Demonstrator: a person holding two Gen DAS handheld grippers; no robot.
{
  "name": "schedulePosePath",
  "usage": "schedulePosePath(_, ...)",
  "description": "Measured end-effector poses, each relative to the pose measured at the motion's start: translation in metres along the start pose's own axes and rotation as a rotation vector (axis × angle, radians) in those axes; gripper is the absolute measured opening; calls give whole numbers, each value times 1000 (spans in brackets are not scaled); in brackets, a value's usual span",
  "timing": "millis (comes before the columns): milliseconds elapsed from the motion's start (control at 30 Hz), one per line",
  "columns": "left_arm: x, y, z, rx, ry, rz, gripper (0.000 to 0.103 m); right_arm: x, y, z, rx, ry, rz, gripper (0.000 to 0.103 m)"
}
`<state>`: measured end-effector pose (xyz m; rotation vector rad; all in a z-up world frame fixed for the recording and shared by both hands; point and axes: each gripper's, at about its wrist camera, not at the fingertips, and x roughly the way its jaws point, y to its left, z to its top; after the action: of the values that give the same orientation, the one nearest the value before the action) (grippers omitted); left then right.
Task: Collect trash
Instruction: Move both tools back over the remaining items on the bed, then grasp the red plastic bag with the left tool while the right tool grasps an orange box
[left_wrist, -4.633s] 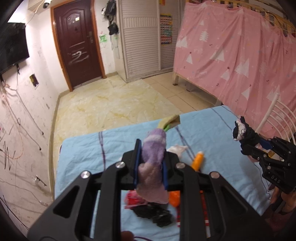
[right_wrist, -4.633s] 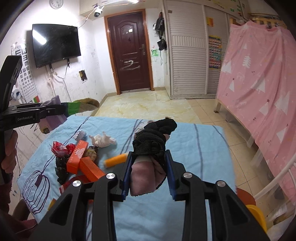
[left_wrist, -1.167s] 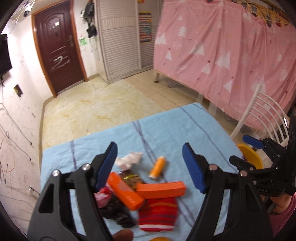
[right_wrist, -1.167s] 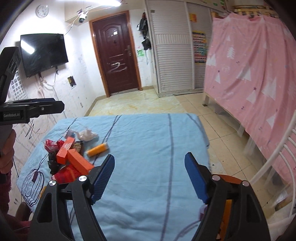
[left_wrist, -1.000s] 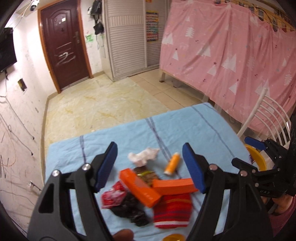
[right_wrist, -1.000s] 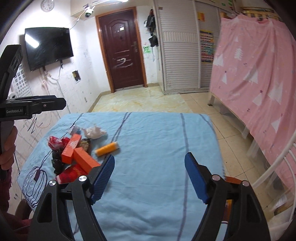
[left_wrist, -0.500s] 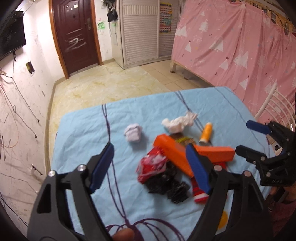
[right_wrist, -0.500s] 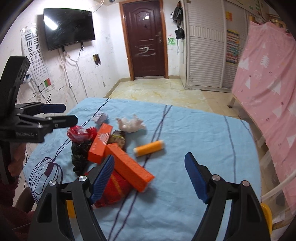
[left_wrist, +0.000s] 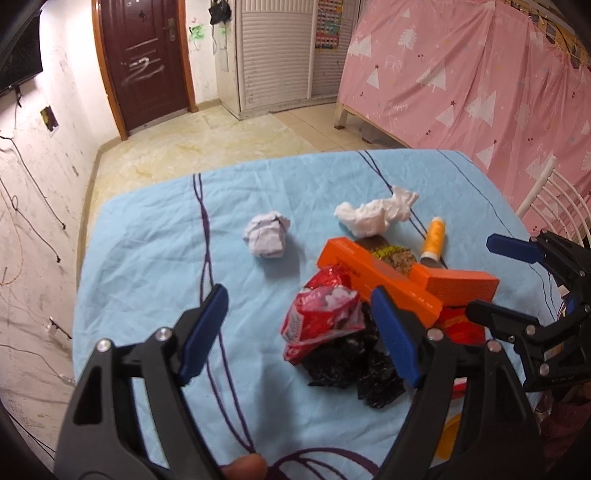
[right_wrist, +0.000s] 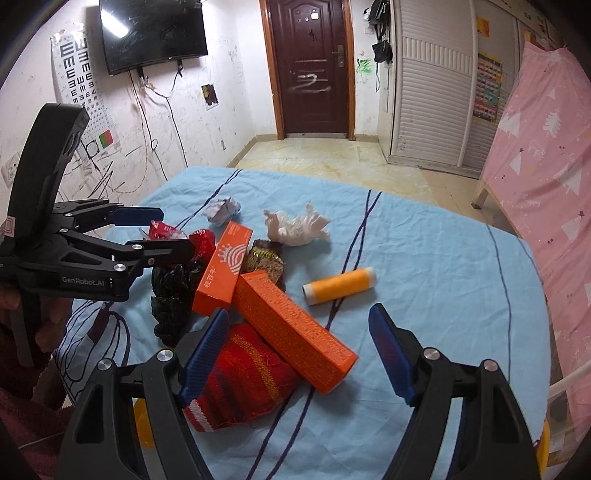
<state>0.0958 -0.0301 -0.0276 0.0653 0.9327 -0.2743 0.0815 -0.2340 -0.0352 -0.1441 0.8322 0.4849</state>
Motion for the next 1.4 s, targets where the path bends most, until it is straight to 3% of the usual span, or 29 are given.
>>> schedulePosePath(167, 8, 4, -3, -1, 10, -14, 67, 14, 1, -1, -15, 32, 1, 72)
schedulePosePath(233, 10, 4, -2, 5, 4, -12, 60, 18, 2, -1, -28, 38, -13, 71)
schedulePosePath(300, 11, 4, -3, 3, 5, -25, 47, 22, 4, -1, -38, 41, -19, 71)
schedulePosePath(600, 11, 1, -5, 11, -19, -16, 30, 23, 8, -2, -67, 40, -1, 38)
schedulePosePath(800, -2, 6, -4, -7, -48, -11, 29, 16, 7, -2, -71, 27, -18, 23)
schedulePosePath(1133, -33, 7, 5, -17, -103, 21, 29, -4, -6, 0, -24, -36, -27, 19)
schedulePosePath(1400, -48, -16, 15, 8, -132, 21, 29, -32, -23, -5, 20, -103, -37, 19)
